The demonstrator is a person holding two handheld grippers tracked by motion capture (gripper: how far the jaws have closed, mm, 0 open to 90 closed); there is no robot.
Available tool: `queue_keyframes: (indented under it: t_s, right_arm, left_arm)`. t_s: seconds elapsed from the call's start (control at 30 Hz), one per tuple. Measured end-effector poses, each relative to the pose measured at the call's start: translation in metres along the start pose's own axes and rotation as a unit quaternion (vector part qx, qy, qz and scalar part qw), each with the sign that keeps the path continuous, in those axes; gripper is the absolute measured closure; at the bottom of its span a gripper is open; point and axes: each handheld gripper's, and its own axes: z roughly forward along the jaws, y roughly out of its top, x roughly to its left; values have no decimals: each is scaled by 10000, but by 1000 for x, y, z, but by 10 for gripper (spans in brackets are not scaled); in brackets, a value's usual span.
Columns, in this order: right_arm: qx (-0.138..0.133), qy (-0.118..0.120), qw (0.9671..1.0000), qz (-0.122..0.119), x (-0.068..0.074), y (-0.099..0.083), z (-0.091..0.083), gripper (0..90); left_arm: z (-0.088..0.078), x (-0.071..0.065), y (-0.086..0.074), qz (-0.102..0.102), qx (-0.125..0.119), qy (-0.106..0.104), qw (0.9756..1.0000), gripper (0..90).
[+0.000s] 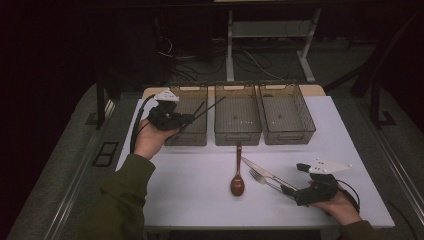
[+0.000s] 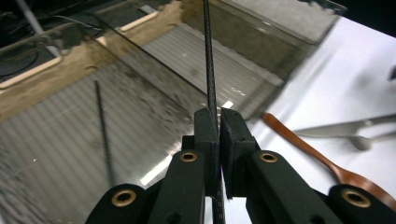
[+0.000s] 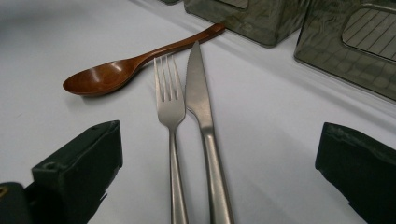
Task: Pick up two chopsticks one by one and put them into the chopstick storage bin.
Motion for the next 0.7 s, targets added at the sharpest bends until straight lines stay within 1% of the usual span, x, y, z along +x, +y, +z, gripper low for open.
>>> queue_keyframes:
  t_s: [0.1,0.2,0.3,0.37,0.43,0.47,0.6,0.7]
  right_arm:
    - [0,-1,10000,10,0,0,0,2]
    - [14,-4,10000,3,-1,0,0,2]
    - [6,-5,10000,8,-1,0,0,2]
    - [8,-10,10000,13,-1,0,0,2]
    - [2,-12,10000,16,-1,-1,0,2]
    - [-2,-12,10000,14,-1,-1,-1,2]
    - [-6,-7,10000,22,-2,-1,-1,2]
    - [-12,-7,10000,13,-2,-1,-1,2]
  left_arm:
    - [3,9,3,-89,21,135,9999,853]
    - [6,20,6,-135,76,283,9995,853]
    - [9,31,8,-245,82,435,9987,853]
    - [12,39,9,-373,64,512,9980,853]
    - [15,45,9,-461,83,619,9970,853]
    - [16,47,9,-537,57,645,9965,853]
    - [25,56,6,-711,143,794,9942,853]
    - [32,62,3,-836,217,855,9926,852]
